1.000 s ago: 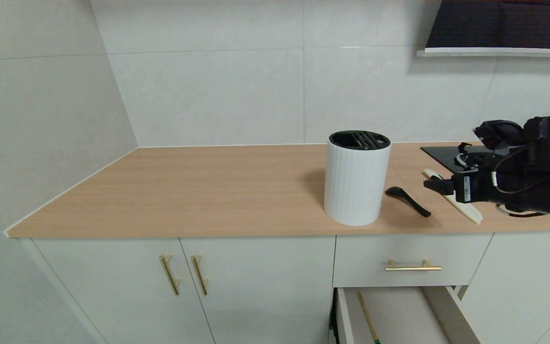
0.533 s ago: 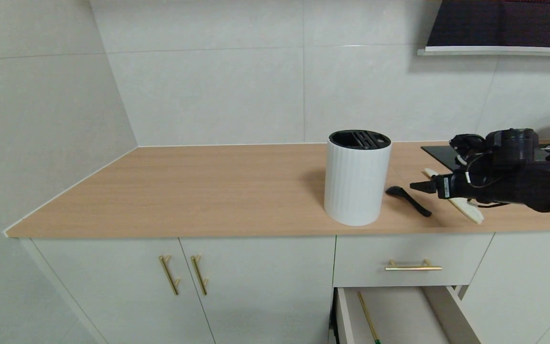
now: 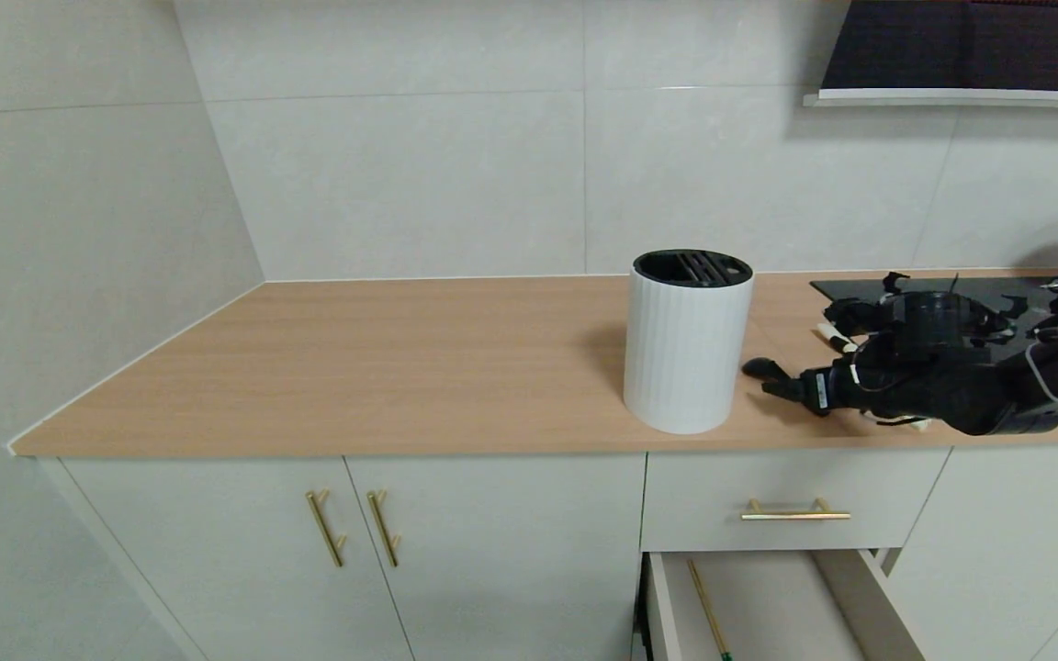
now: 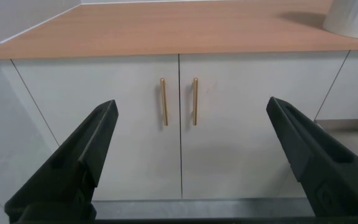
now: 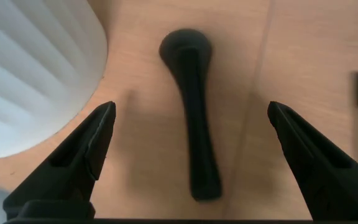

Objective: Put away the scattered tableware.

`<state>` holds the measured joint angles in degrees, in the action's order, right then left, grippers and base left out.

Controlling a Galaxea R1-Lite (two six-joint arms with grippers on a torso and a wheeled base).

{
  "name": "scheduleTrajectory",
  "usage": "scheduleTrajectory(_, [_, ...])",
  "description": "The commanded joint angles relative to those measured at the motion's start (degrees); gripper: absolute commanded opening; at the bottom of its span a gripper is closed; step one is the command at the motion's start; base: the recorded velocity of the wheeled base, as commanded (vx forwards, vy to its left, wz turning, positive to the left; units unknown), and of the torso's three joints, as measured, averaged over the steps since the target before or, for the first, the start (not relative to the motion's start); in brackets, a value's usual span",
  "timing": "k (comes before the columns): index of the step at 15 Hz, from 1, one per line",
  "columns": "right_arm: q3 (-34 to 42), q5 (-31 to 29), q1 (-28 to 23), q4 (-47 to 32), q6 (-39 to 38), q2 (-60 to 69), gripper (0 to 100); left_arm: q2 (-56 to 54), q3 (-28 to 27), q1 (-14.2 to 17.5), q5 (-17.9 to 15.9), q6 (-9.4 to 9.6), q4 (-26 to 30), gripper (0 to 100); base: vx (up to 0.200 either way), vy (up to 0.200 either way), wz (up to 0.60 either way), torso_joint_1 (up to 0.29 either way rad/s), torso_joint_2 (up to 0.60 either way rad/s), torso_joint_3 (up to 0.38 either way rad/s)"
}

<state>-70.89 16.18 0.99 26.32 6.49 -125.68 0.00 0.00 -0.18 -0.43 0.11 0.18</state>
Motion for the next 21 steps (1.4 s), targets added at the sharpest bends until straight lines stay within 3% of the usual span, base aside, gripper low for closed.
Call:
scheduleTrajectory(1, [0.0,0.1,0.2,0.0,0.0,-1.6,100,0.0,0.0,0.0,0.0,-0.02,0.0,100,0.000,0.000,0.00,0.000,0.00,0.000])
scheduleTrajectory(6, [-0.7,0.0,0.2,0.1,0.0,-2.5,100,0.0,0.0,0.0,0.1,-0.02,0.0,100,0.000,0.000,0.00,0.000,0.00,0.000])
scheduleTrajectory(7, [-0.7,-0.1,0.2,0.1,0.0,-2.6,0,0.0,0.0,0.0,0.0,-0.02,0.0,100,0.000,0.000,0.00,0.000,0.00,0.000])
scheduleTrajectory(17, [-0.5,-2.0,0.2,0.3,-0.2,0.4,0,0.0,0.0,0.0,0.0,-0.02,0.0,100,0.000,0.000,0.00,0.000,0.00,0.000])
scheduleTrajectory(21, [8.7,-5.6,3.8,-0.6,-7.3,15.7,0,0.0,0.0,0.0,0.0,0.07,0.0,100,0.000,0.000,0.00,0.000,0.00,0.000])
